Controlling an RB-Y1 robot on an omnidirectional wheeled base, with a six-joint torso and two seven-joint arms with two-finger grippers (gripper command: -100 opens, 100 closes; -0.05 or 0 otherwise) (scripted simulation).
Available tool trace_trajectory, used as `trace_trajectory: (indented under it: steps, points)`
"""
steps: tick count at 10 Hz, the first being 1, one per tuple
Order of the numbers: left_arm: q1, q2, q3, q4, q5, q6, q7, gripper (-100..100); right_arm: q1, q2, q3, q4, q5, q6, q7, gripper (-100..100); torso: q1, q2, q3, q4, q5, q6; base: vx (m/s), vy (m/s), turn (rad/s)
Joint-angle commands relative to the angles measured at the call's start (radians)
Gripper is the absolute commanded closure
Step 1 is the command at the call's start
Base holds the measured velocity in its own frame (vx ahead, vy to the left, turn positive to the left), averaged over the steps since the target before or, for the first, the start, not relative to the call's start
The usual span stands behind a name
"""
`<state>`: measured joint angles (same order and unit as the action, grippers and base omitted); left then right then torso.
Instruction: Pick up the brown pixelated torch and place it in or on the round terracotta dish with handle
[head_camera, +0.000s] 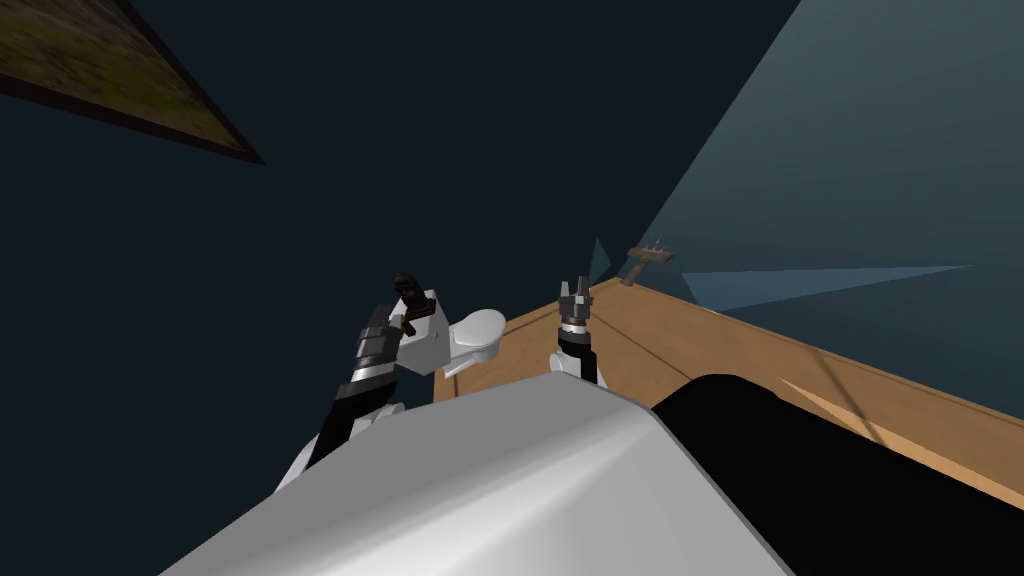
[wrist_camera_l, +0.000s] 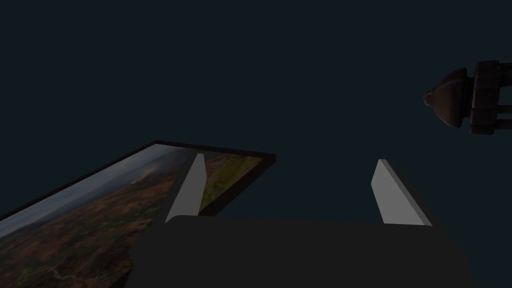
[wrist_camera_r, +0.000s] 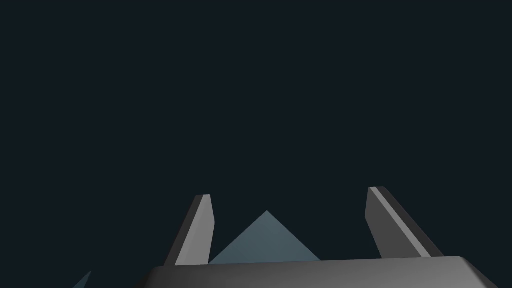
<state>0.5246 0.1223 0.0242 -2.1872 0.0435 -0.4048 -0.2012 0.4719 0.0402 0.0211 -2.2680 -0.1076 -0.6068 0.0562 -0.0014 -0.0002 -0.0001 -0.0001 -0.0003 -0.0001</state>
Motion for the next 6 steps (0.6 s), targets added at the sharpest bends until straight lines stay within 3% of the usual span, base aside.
trace_trajectory:
  steps: [1,6]
  points:
    - [-0.002,0.014,0.023,0.025,-0.028,-0.001,-0.035,-100,0.0,0.0,0.0,0.0,0.0,0.0,0.0,0,0.0,0.0,0.0,0.0,0.0,0.0,0.013,-0.025,0.066]
    - [-0.002,0.019,0.094,0.117,-0.127,-0.016,-0.151,-100,0.0,0.0,0.0,0.0,0.0,0.0,0.0,0,0.0,-0.001,0.0,0.0,0.0,0.0,0.015,-0.028,0.057]
